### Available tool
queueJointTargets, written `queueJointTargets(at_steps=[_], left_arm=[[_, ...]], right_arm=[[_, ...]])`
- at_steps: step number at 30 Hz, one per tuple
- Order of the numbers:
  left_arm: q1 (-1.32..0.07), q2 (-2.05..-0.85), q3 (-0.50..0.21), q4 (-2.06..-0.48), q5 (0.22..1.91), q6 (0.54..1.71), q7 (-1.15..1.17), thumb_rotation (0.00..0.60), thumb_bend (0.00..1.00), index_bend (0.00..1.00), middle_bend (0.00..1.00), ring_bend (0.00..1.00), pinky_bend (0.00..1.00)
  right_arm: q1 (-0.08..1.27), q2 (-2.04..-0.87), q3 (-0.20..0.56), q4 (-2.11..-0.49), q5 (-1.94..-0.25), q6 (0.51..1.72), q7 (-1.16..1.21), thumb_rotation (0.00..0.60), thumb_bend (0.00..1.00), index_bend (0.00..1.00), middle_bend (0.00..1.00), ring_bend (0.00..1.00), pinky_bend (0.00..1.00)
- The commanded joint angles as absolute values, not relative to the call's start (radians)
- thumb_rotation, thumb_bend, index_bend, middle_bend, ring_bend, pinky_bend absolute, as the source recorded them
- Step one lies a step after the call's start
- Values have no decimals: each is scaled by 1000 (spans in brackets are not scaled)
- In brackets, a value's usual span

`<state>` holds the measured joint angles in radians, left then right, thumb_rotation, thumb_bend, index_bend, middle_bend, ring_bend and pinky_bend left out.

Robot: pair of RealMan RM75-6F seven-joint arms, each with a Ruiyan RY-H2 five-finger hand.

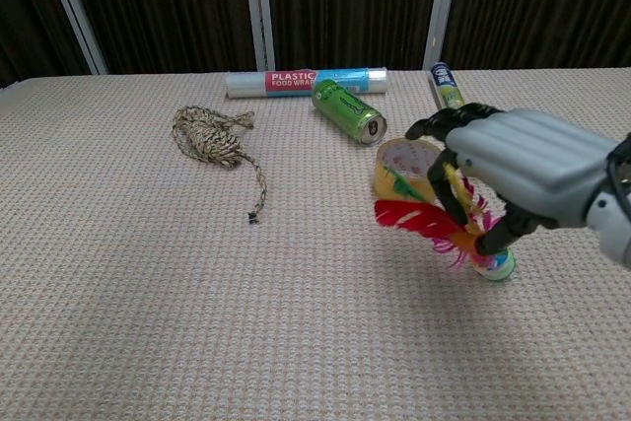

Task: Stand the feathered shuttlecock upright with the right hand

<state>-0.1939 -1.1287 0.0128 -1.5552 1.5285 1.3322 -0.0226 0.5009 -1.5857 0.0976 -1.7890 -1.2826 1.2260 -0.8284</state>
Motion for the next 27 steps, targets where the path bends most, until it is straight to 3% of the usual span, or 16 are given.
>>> queueJointTargets(at_steps=[1, 10, 13, 22, 27], left_arm=[[-193, -1135, 13, -1559, 1528, 1336, -6, 600, 243, 0, 0, 0, 0], [-186, -1148, 12, -1573, 1518, 1344, 45, 600, 242, 0, 0, 0, 0], [-186, -1149, 13, -1578, 1519, 1345, 50, 600, 245, 0, 0, 0, 0], [-188, -1140, 19, -1578, 1532, 1344, 26, 600, 242, 0, 0, 0, 0], [-182, -1124, 28, -1580, 1561, 1363, -10, 600, 243, 0, 0, 0, 0]], right_arm=[[478, -1475, 112, -1854, -1293, 1261, -813, 600, 248, 673, 88, 0, 0], [433, -1324, 108, -1891, -1306, 1297, -716, 600, 248, 631, 79, 0, 0], [409, -1289, 92, -1918, -1322, 1321, -700, 600, 248, 572, 56, 0, 0], [328, -1206, 40, -2027, -1402, 1424, -710, 600, 228, 44, 0, 0, 0], [240, -1128, -29, -2146, -1510, 1530, -771, 600, 196, 0, 0, 0, 0]])
